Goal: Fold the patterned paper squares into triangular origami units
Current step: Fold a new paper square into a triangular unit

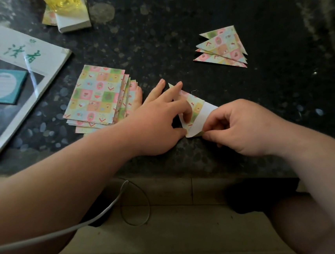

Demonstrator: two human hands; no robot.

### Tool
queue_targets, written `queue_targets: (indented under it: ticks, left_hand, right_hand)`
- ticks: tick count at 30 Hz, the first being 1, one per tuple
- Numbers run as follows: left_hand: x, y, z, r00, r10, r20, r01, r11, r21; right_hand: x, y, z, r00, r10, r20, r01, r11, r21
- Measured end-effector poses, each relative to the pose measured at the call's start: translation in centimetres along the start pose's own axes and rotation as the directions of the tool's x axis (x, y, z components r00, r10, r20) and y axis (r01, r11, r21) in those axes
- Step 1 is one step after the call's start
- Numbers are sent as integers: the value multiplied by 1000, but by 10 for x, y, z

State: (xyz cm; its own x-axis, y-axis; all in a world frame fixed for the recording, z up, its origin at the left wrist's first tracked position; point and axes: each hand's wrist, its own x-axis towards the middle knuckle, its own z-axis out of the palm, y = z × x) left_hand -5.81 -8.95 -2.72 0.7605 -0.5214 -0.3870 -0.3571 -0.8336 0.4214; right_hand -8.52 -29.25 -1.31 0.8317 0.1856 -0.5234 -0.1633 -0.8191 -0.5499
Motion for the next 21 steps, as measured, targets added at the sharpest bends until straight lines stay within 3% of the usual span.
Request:
queue_targets:
  ticks: [10,21]
  left_hand:
    - [3,-1,1,999,-24,-25,23,999,-38]
    - [4,-2,-3,1000,-20,1,20,999,-47]
  right_hand:
    - [-1,1,1,1000,-21,4,21,998,-55]
    - [2,-9,4,991,130,21,-132,985,114]
